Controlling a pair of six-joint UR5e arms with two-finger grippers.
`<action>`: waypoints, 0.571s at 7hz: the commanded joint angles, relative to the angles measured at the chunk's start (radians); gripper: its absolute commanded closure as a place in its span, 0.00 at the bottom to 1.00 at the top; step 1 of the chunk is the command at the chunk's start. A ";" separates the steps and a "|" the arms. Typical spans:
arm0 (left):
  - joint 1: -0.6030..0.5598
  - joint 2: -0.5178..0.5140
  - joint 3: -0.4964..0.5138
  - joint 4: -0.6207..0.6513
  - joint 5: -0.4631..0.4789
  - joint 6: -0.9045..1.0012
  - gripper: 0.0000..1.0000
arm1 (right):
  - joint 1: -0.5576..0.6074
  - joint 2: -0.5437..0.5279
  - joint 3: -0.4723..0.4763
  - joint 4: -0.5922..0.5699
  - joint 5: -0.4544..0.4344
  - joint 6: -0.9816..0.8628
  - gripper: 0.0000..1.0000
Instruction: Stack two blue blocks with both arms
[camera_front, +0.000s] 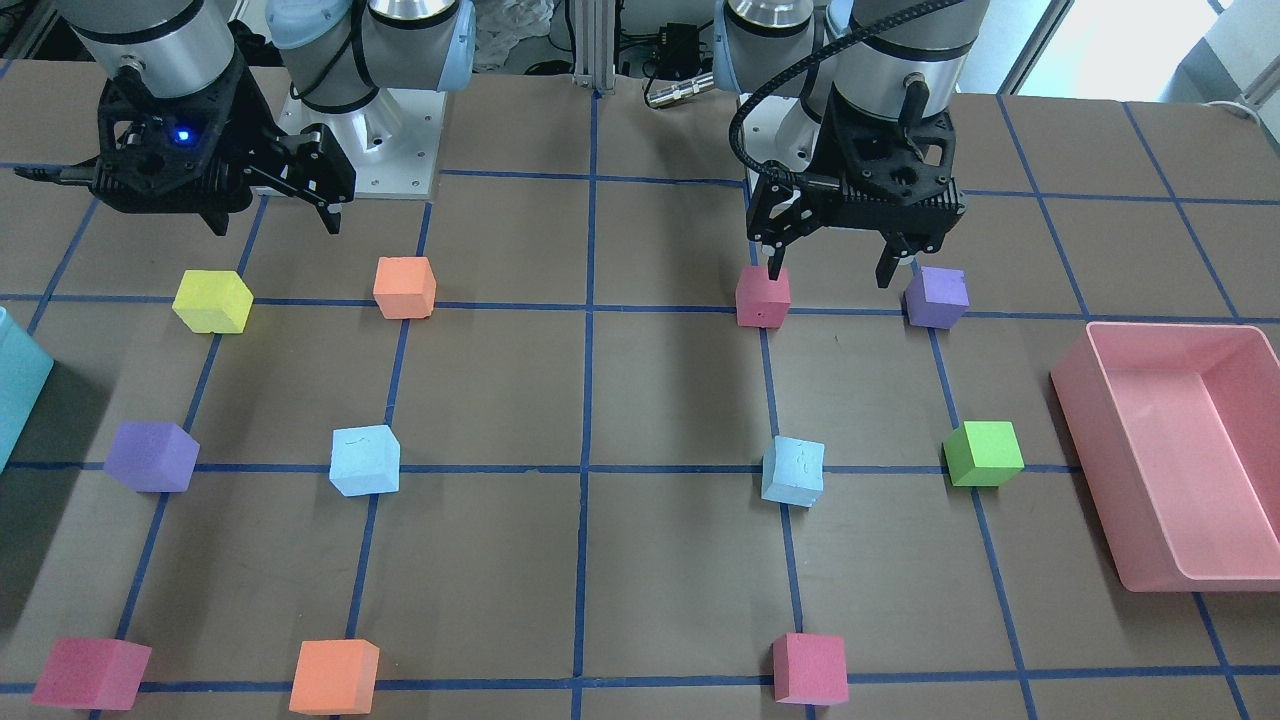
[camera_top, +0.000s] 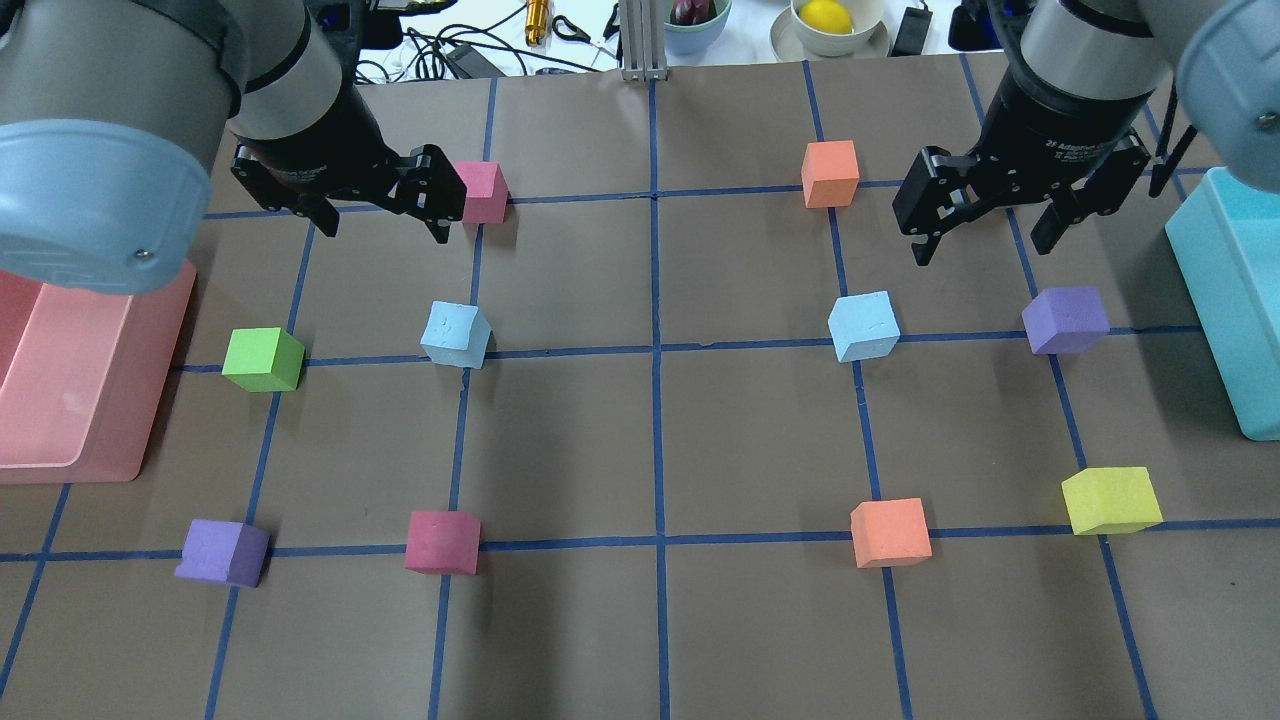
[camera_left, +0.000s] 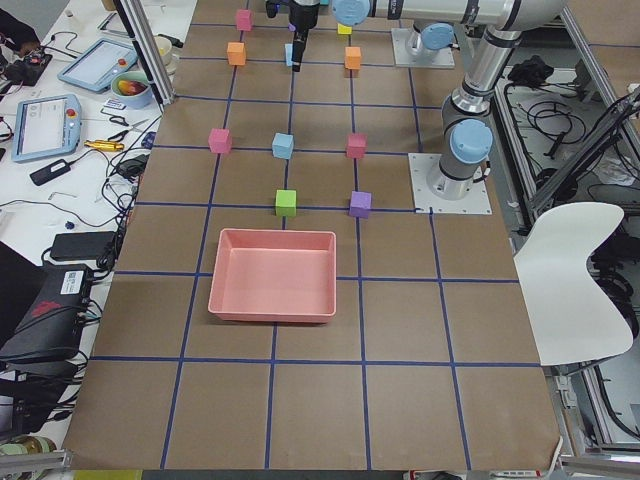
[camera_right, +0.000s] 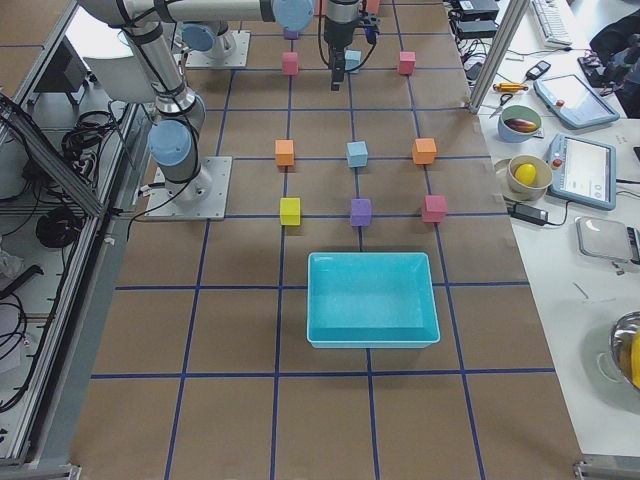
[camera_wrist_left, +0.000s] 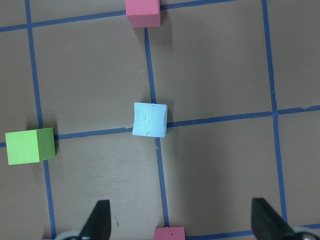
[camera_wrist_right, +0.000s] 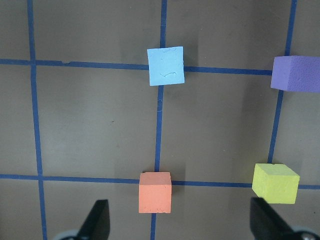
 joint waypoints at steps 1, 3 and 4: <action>0.000 0.001 0.000 0.001 0.001 0.000 0.00 | -0.004 0.001 0.000 0.002 0.000 0.001 0.00; 0.002 0.001 -0.011 -0.001 0.000 0.001 0.00 | -0.001 0.000 0.000 0.001 0.000 -0.001 0.00; 0.002 0.001 -0.012 -0.001 0.000 0.000 0.00 | -0.001 0.000 0.000 -0.002 0.000 -0.001 0.00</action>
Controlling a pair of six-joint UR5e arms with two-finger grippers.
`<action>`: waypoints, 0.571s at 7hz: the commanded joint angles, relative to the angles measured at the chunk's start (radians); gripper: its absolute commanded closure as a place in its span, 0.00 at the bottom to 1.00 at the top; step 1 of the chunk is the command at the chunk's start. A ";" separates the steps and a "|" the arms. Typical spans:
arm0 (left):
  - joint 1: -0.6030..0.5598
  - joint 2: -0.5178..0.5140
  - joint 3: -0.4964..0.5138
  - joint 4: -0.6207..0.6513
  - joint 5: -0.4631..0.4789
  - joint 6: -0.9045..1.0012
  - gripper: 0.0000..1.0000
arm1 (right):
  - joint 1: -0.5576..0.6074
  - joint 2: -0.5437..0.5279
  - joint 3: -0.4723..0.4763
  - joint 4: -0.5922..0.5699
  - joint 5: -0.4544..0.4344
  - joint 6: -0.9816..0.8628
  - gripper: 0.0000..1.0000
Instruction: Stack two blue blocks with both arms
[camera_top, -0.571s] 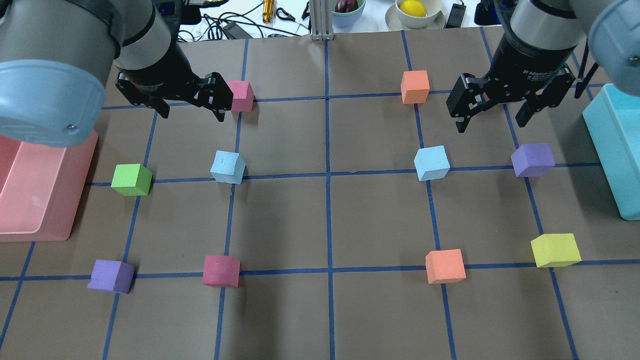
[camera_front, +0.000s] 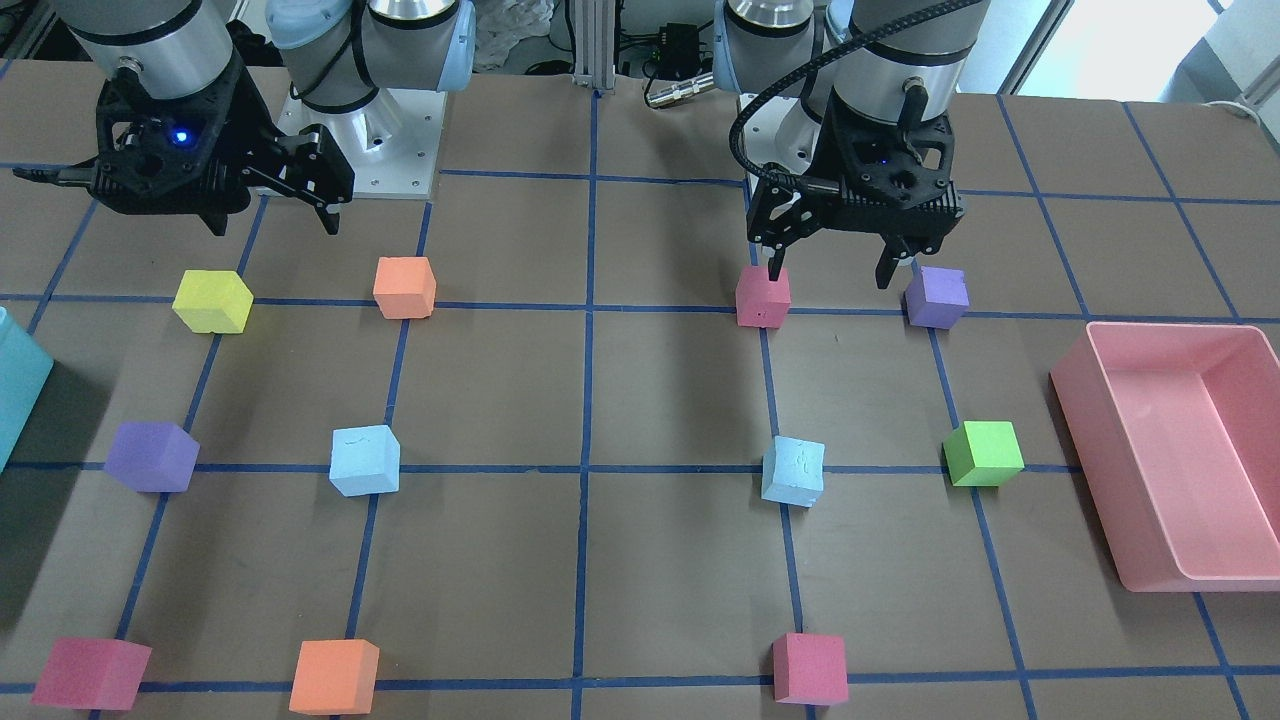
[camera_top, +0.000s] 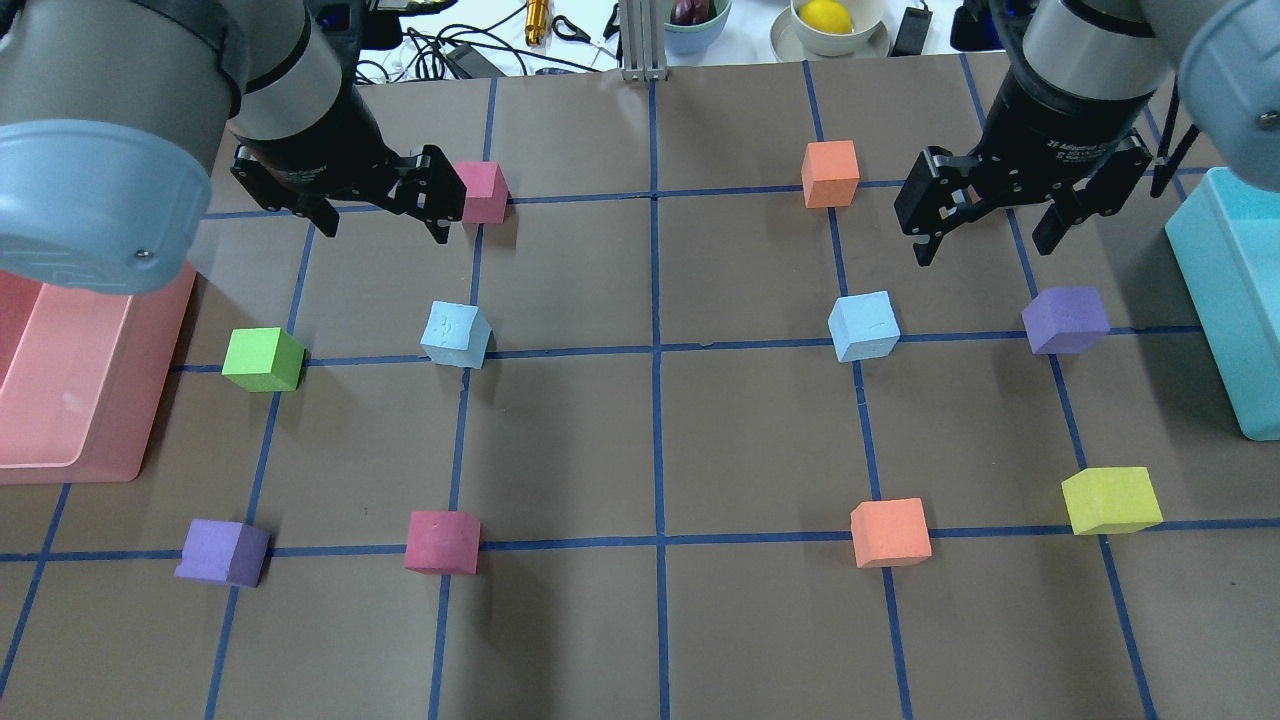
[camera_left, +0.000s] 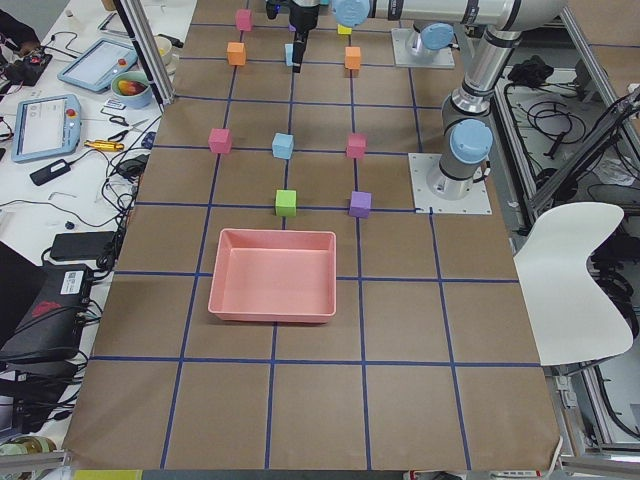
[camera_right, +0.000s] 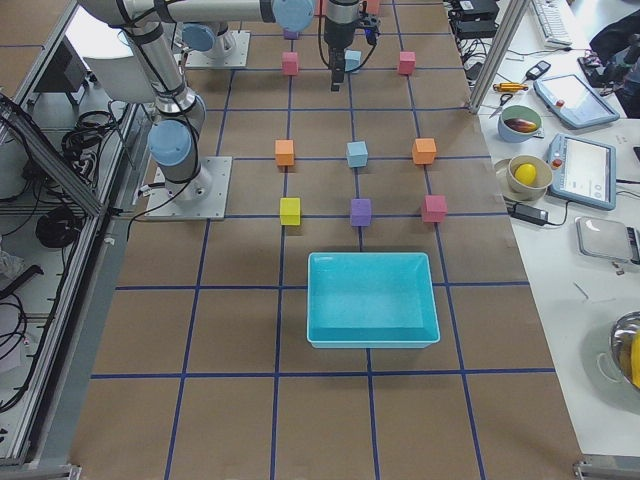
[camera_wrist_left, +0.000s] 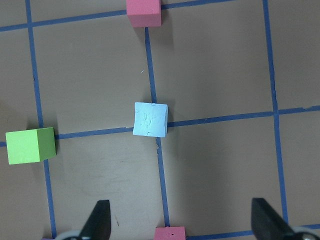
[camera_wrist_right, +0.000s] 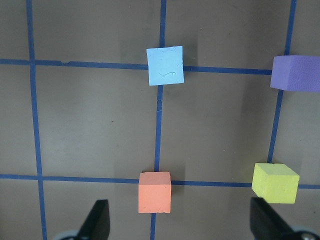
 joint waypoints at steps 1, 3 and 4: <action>0.000 0.002 -0.004 0.000 0.000 -0.001 0.00 | 0.003 0.001 0.000 -0.012 0.000 0.000 0.00; 0.000 0.002 -0.004 0.002 -0.002 -0.001 0.00 | 0.003 0.001 0.000 -0.004 0.000 0.000 0.00; 0.000 0.002 -0.002 0.002 -0.004 -0.003 0.00 | 0.003 0.001 0.000 -0.009 0.002 0.000 0.00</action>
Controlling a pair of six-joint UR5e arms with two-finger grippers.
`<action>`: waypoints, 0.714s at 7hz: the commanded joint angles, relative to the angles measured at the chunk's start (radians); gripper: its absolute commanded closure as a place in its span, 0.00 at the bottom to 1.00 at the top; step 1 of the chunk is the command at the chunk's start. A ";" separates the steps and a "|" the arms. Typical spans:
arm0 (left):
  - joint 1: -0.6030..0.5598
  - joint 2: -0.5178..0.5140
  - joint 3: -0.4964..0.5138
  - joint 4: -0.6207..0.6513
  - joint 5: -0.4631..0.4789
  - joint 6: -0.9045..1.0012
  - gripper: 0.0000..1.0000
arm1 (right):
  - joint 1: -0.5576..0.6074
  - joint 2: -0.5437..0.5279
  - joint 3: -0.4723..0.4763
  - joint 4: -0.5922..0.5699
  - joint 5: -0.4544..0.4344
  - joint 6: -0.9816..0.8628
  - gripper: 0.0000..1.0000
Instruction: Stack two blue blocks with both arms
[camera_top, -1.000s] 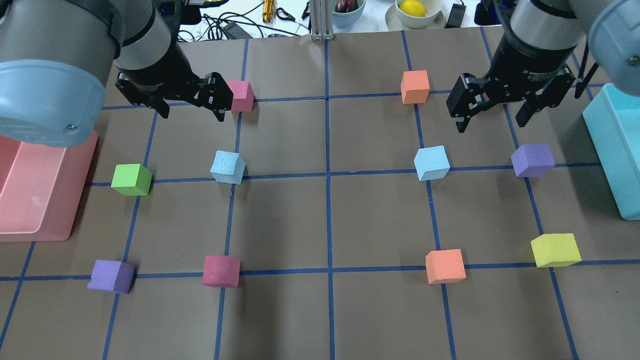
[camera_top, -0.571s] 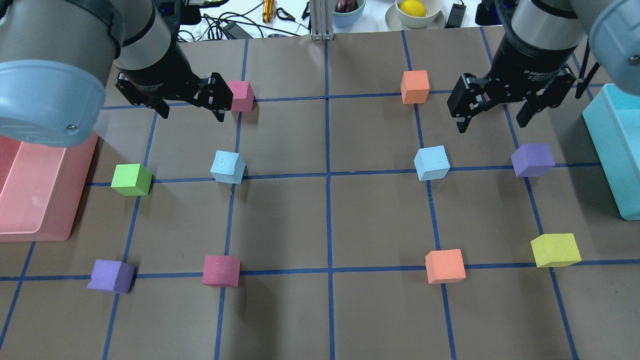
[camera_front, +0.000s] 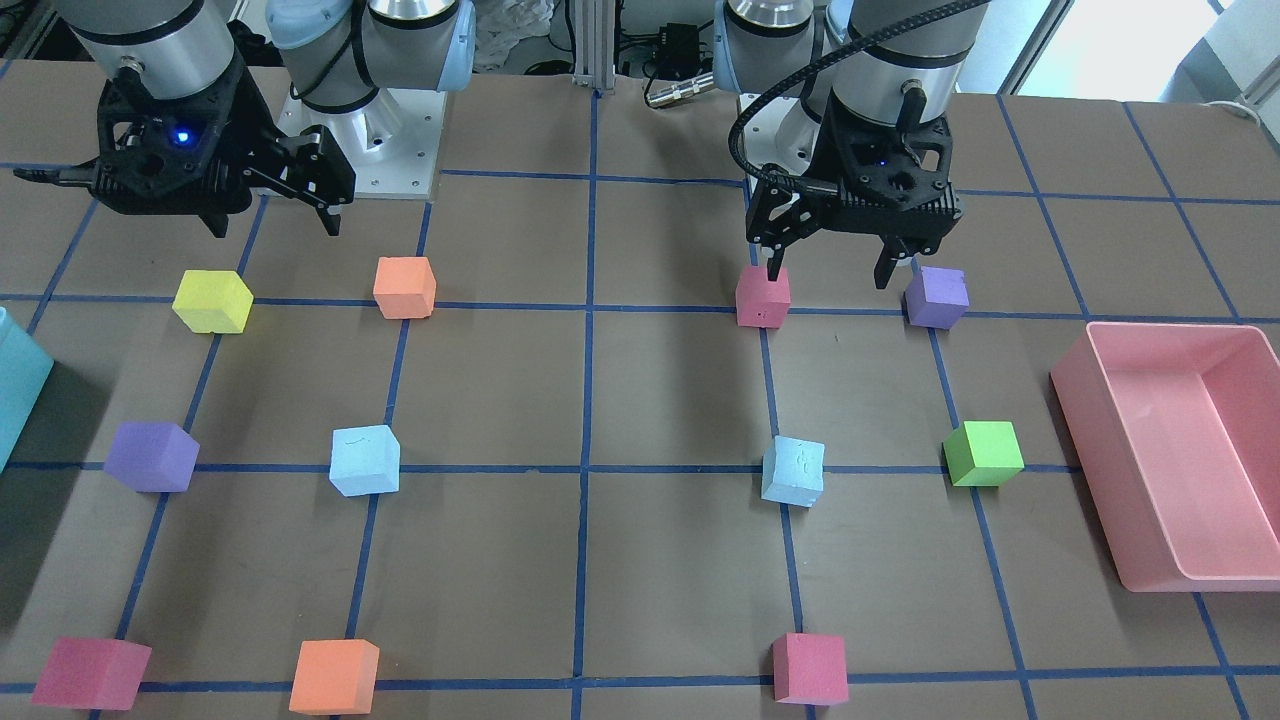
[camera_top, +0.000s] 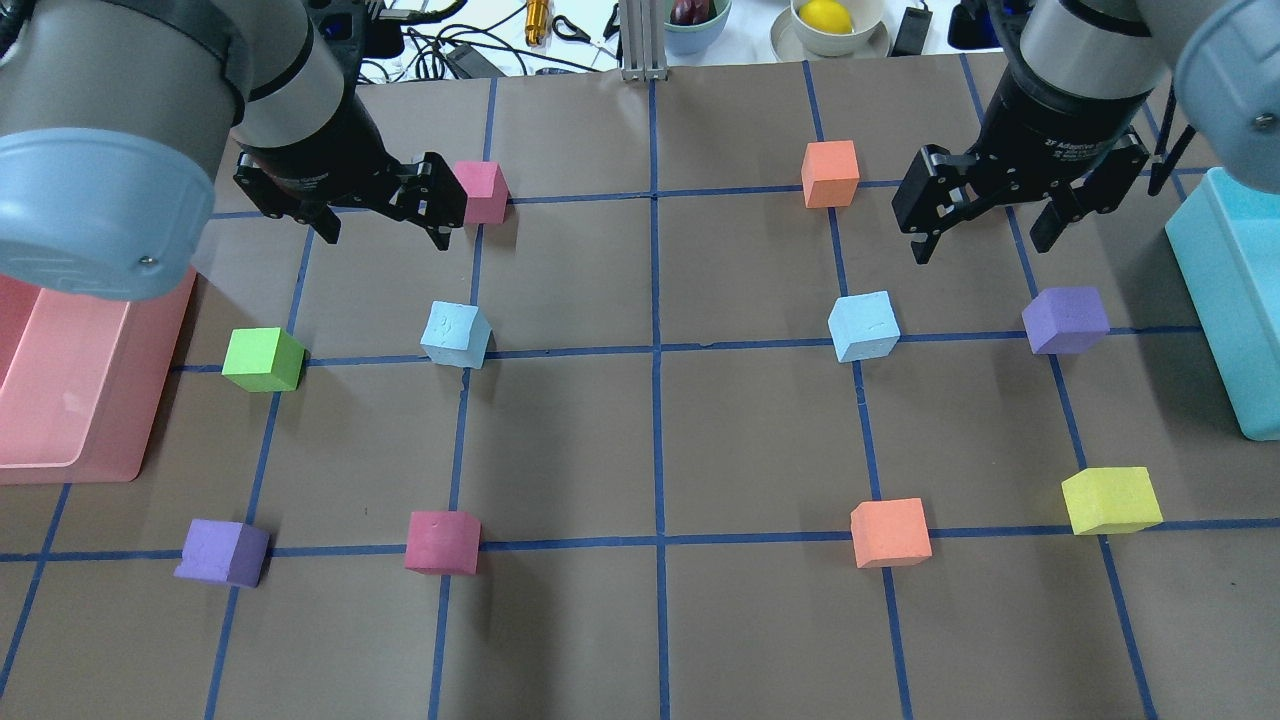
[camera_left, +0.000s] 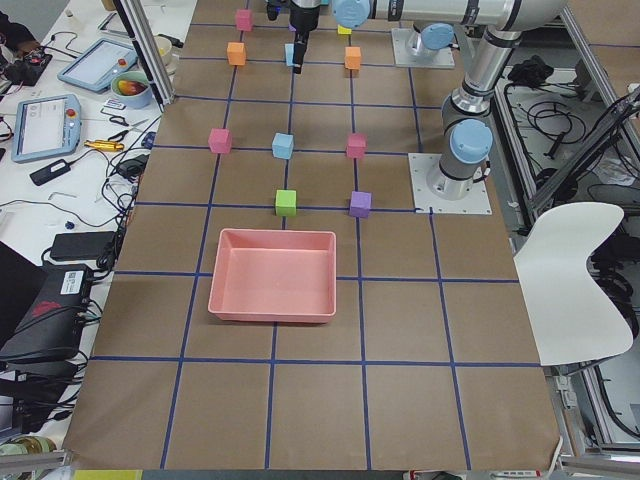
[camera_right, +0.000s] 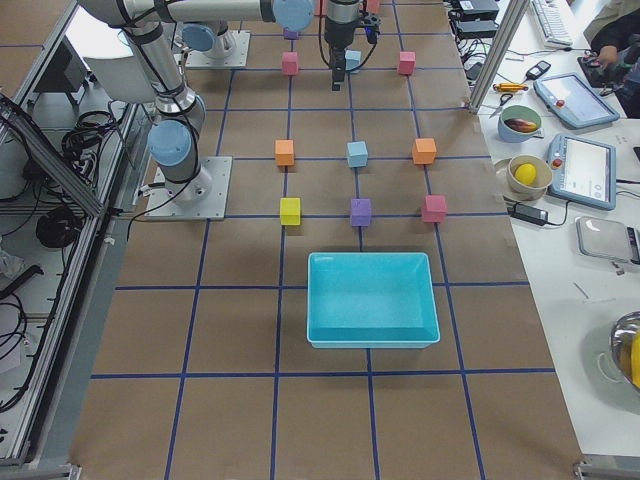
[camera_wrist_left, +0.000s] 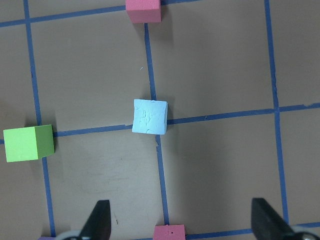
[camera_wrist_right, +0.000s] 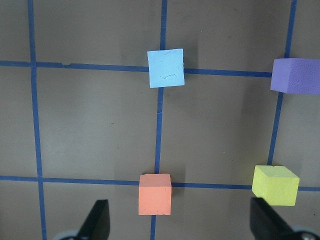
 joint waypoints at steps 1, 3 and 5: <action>0.000 -0.001 0.001 0.000 0.000 0.000 0.00 | 0.000 0.002 0.002 -0.002 0.006 -0.002 0.00; 0.000 0.000 0.001 0.000 0.000 0.000 0.00 | 0.000 0.018 0.006 -0.011 0.017 -0.003 0.00; 0.000 -0.001 0.001 0.002 0.000 0.000 0.00 | 0.000 0.066 0.011 -0.066 0.007 0.000 0.00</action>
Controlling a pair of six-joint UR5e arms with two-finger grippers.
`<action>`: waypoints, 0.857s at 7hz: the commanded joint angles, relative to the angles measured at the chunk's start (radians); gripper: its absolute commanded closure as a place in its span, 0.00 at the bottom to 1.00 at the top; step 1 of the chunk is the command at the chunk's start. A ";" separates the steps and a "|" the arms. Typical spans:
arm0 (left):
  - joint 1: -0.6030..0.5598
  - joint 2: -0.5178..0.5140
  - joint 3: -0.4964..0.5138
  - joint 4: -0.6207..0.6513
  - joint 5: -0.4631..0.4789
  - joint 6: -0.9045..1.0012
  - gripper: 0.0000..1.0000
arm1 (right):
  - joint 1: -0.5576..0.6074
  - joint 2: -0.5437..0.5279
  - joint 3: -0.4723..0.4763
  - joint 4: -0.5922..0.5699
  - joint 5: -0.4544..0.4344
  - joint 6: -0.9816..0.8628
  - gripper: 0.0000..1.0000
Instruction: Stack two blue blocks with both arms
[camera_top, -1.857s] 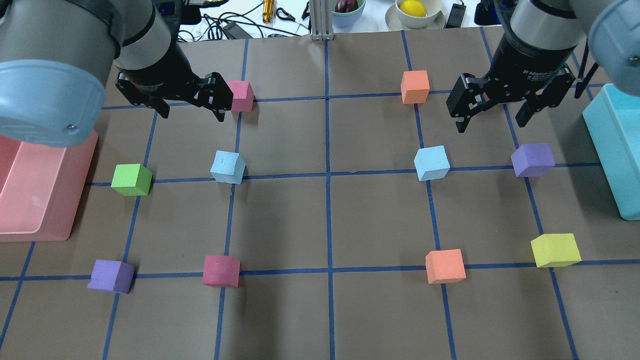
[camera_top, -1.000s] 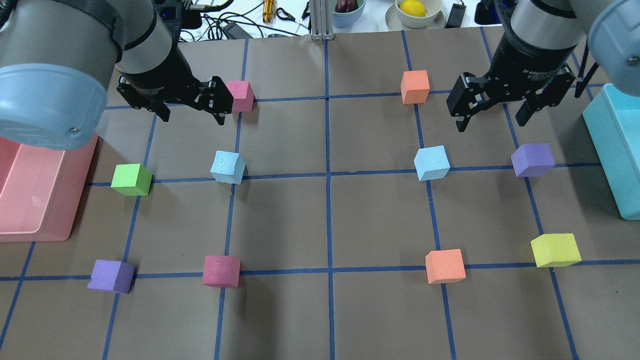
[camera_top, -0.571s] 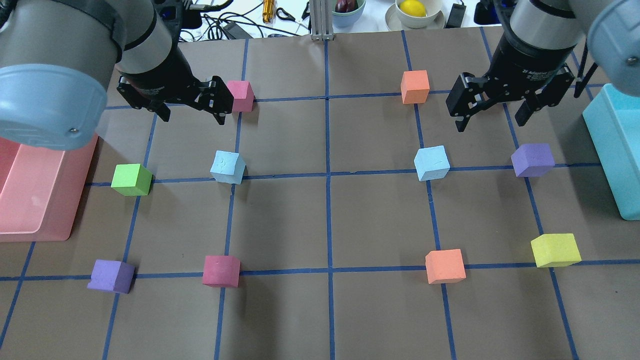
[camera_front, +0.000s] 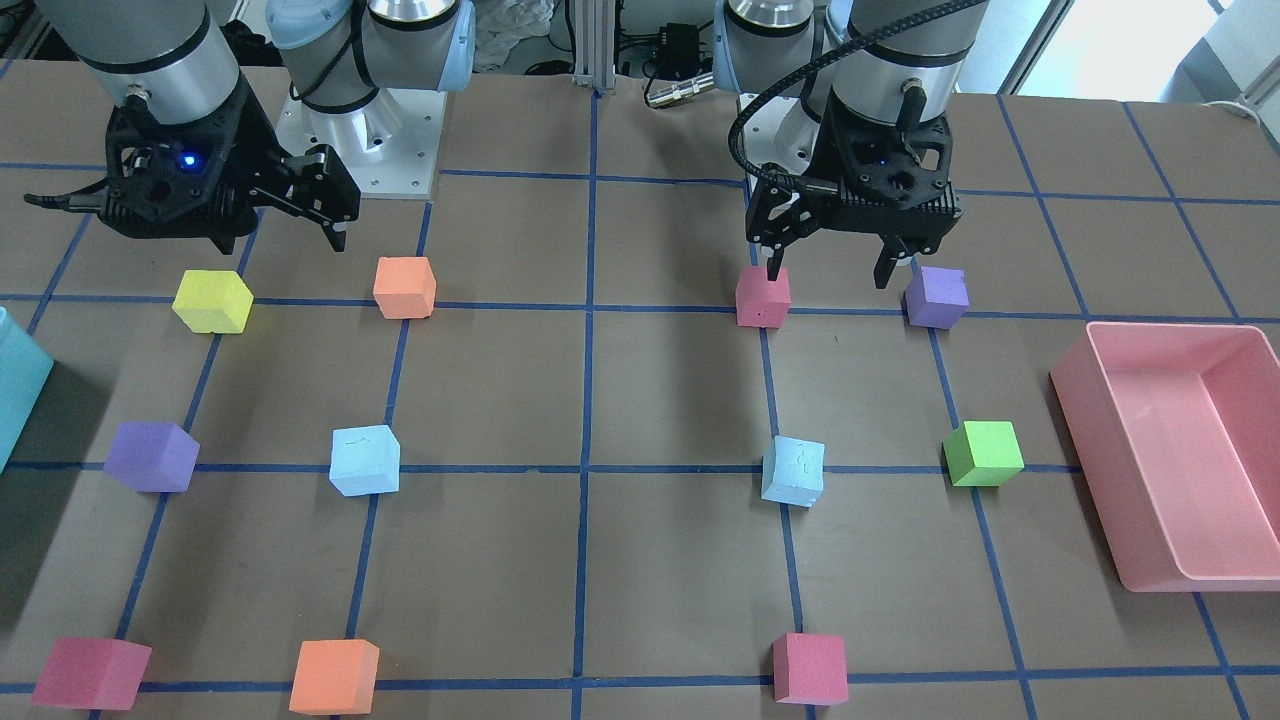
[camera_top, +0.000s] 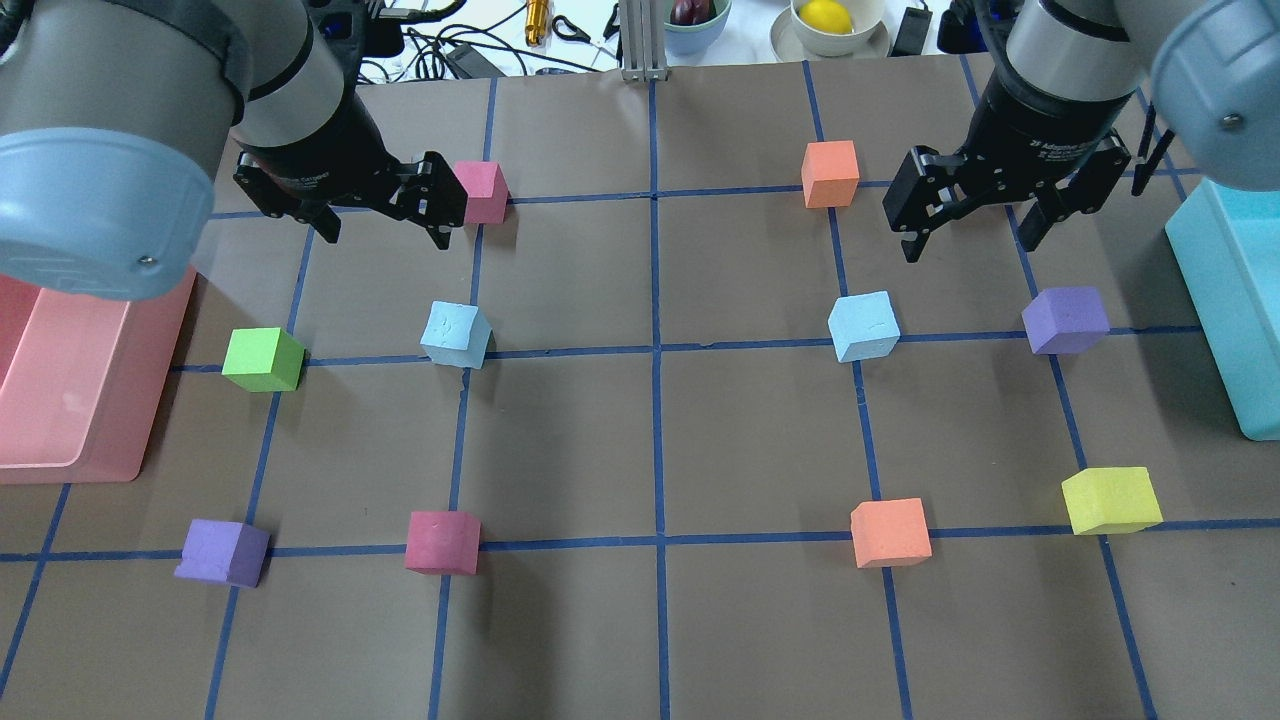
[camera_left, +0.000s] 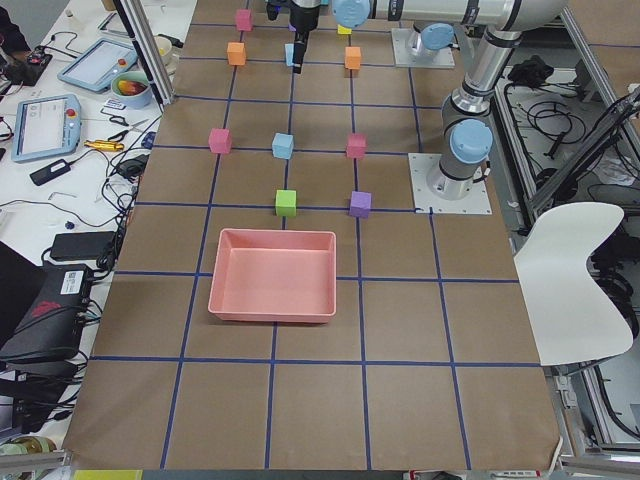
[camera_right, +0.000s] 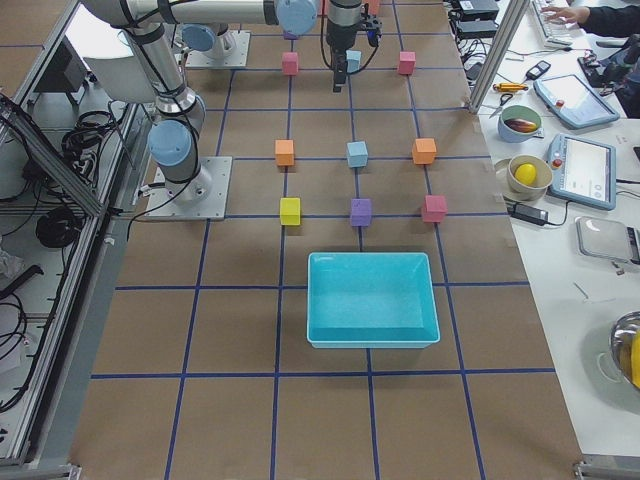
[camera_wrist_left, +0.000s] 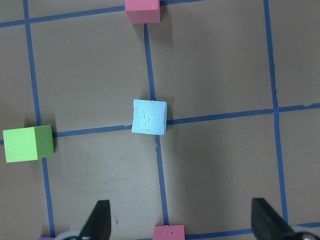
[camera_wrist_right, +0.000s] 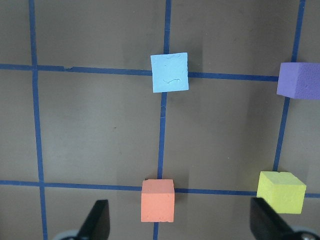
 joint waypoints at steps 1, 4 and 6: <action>0.000 0.000 0.000 0.000 0.001 0.001 0.00 | 0.000 0.103 0.006 -0.106 0.001 0.000 0.00; 0.000 -0.001 0.003 0.001 0.000 -0.001 0.00 | 0.000 0.269 0.035 -0.269 0.009 -0.017 0.00; -0.001 -0.001 0.000 0.000 0.000 -0.001 0.00 | 0.000 0.297 0.118 -0.400 -0.001 -0.099 0.00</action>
